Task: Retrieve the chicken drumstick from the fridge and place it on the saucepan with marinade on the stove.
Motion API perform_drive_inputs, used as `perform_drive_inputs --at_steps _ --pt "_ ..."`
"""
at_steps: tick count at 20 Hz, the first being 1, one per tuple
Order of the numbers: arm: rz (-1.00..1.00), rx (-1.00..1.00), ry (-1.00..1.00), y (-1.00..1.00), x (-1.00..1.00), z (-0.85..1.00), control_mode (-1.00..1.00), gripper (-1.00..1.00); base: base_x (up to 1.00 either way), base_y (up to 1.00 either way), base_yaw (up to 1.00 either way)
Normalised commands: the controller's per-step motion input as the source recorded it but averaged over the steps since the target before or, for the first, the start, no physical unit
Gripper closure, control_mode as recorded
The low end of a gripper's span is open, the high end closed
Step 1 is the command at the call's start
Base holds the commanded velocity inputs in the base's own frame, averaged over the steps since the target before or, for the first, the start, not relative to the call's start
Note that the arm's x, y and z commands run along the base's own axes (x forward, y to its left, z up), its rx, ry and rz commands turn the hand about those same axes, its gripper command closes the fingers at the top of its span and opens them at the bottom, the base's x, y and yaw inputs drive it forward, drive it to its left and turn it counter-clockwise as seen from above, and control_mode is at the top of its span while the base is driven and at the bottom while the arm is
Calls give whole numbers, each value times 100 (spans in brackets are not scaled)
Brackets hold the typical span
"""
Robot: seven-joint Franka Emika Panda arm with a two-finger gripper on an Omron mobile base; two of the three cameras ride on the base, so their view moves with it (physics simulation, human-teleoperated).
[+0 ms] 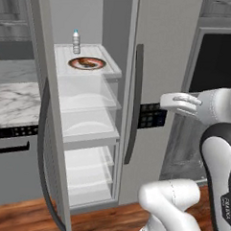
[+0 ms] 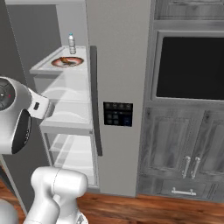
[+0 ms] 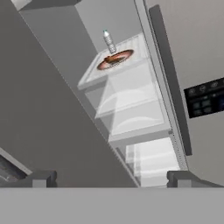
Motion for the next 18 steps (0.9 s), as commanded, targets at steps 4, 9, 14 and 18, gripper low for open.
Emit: perform_drive_inputs --at_steps 4,9,14,18 --pt "13 0 0 0 -3 0 -100 -100 0 0 0" --pt "8 0 0 1 0 0 -100 -100 0 0 0" --pt "0 0 0 0 0 0 -100 -100 0 0 0" --pt "0 0 0 0 0 0 -100 -100 0 0 0"
